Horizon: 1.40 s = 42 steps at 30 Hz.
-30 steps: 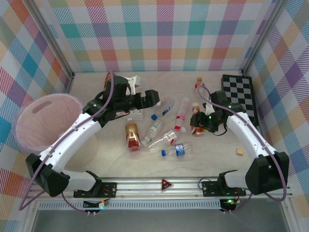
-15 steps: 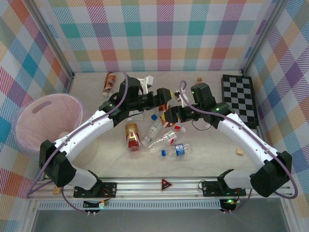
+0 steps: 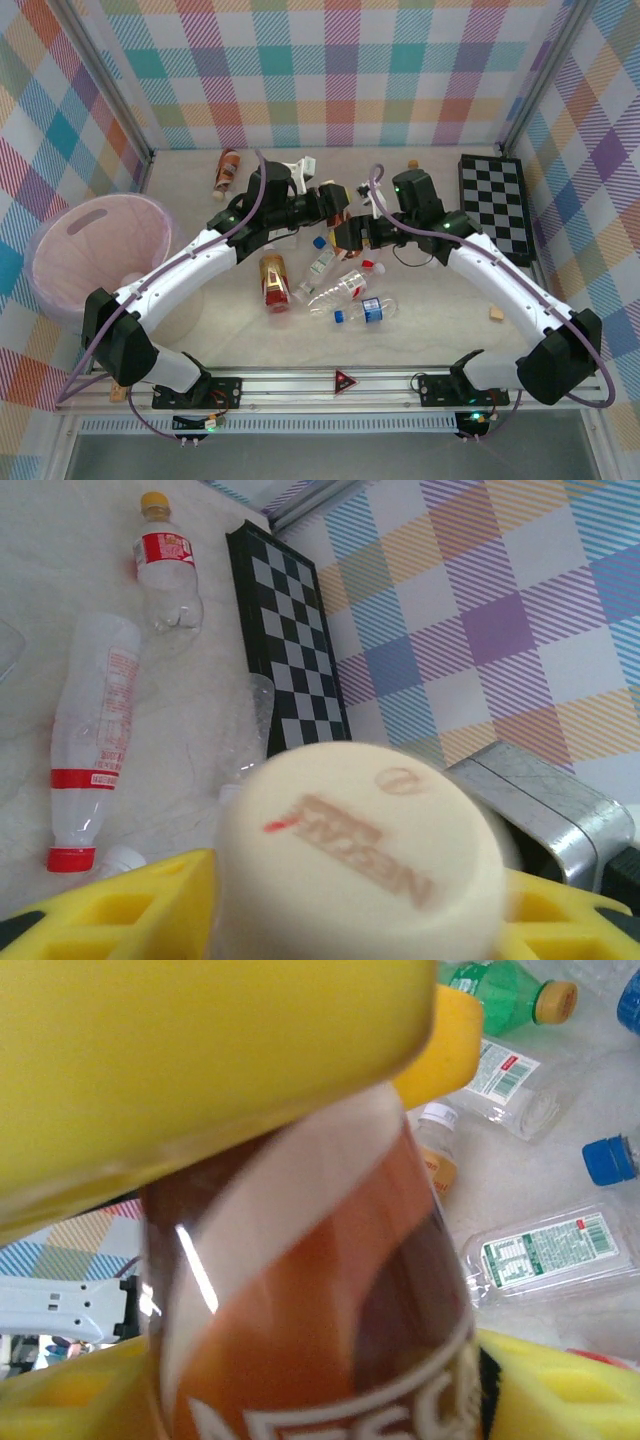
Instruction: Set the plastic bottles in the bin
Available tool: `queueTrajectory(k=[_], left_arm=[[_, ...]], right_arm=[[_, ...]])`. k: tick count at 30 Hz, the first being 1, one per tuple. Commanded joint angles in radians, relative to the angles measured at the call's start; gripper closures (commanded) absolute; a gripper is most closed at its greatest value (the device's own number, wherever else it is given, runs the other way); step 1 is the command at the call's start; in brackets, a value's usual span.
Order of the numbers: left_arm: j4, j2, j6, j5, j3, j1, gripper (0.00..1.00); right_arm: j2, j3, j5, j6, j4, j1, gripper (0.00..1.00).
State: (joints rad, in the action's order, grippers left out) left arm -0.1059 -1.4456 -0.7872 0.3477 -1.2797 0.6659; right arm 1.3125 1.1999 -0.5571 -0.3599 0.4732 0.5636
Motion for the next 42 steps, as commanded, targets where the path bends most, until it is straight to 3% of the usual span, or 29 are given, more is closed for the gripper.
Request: queueTrajectory(k=[1,4,6,10,13,18,23,27,37,39,42], left_arm=[[-0.042,0.012,0.047,-0.033,-0.040,0.007,0.47],[-0.127,0.006,0.099,-0.086,-0.082,0.006,0.48],[-0.162,-0.001,0.127,-0.105,-0.113,0.001,0.48],[-0.217,-0.005,0.148,-0.101,-0.159,-0.025,0.52],[-0.232,-0.006,0.156,-0.107,-0.179,-0.041,0.58],[-0.322,-0.012,0.210,-0.168,-0.176,-0.049,0.64],[-0.398,0.004,0.252,-0.185,-0.192,-0.078,0.56],[-0.422,0.017,0.264,-0.183,-0.188,-0.086,0.52],[-0.393,0.006,0.265,-0.129,-0.152,-0.086,0.50],[-0.381,-0.003,0.264,-0.108,-0.155,-0.087,0.50],[-0.393,-0.009,0.281,-0.103,-0.164,-0.086,0.50]], right_arm=[[0.022,0.061,-0.007,0.025,0.020,0.005,0.10],[0.021,0.086,0.016,0.049,0.061,0.006,0.01],[-0.010,0.081,0.021,0.057,0.056,-0.005,0.01],[-0.051,0.055,-0.141,-0.010,0.019,-0.106,0.00],[-0.083,0.036,-0.126,-0.015,0.040,-0.156,0.00],[-0.019,0.118,0.237,0.077,0.415,-0.102,0.02],[-0.039,0.028,0.369,0.085,0.501,-0.078,0.04],[0.002,0.003,0.579,0.083,0.665,-0.100,0.05],[-0.154,-0.162,0.557,-0.162,0.888,-0.277,0.03],[-0.160,-0.178,0.505,-0.145,0.903,-0.325,0.06],[-0.181,-0.189,0.434,-0.144,0.947,-0.320,0.13]])
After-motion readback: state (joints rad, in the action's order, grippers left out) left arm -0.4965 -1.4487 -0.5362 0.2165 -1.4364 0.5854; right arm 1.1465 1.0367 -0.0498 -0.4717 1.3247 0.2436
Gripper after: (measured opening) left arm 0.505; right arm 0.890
